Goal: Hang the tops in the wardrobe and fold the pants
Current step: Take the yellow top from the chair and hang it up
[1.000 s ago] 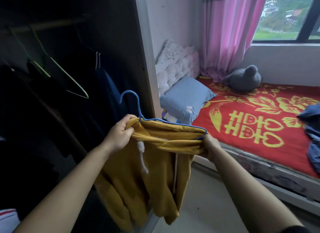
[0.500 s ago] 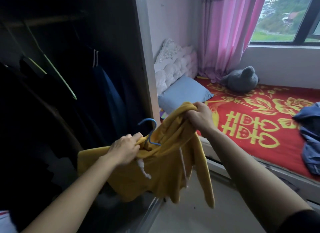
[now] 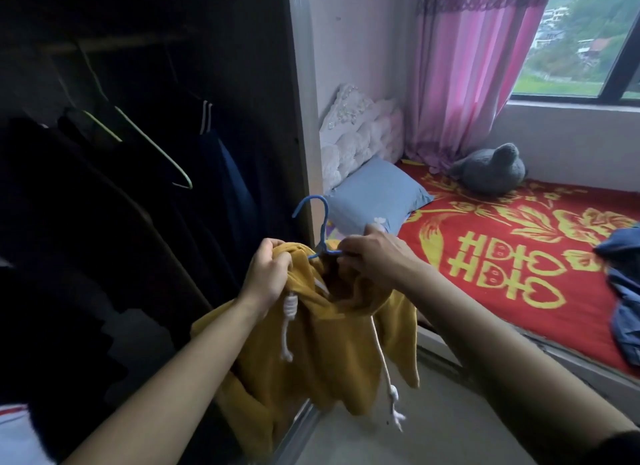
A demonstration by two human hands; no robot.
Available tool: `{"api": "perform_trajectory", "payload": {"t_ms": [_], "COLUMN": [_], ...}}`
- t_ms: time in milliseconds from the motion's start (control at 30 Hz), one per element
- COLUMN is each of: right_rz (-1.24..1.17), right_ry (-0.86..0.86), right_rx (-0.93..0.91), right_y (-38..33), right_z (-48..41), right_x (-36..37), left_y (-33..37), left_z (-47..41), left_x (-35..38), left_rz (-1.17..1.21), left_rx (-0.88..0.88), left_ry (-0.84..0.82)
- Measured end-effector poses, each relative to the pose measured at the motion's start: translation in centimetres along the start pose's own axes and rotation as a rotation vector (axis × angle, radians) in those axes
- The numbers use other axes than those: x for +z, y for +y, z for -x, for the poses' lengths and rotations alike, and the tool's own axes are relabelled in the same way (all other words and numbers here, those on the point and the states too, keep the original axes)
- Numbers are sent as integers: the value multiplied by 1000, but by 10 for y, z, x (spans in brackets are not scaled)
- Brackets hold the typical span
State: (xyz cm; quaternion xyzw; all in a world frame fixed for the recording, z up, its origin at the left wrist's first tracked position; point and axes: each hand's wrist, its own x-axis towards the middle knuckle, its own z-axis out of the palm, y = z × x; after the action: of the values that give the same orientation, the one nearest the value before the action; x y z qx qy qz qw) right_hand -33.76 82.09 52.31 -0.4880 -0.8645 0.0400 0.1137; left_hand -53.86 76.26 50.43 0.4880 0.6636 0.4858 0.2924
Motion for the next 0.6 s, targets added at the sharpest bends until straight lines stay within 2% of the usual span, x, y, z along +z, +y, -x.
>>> {"api": "perform_trajectory", "payload": {"t_ms": [100,200,333,467,600], "right_rz": [148,221,341,272,178], "right_ry": [29,74,139,98,219], "right_rx": [-115,-147,-144,-26,-96], "right_y": [0,1,4,9,-8], "right_z": [0,-2,2,2,-6], "right_x": [-1,1,5,5,-1], "left_y": [6,7,11,10,6], "left_z": [-1,-1,-5,-9,-6], "left_x": [-1,-5,-18,-41,-55], "left_rz": [43,-50,-56,21,-48], "left_rx": [14,51,54,32,16], "left_ry": [11,22,216,430,398]}}
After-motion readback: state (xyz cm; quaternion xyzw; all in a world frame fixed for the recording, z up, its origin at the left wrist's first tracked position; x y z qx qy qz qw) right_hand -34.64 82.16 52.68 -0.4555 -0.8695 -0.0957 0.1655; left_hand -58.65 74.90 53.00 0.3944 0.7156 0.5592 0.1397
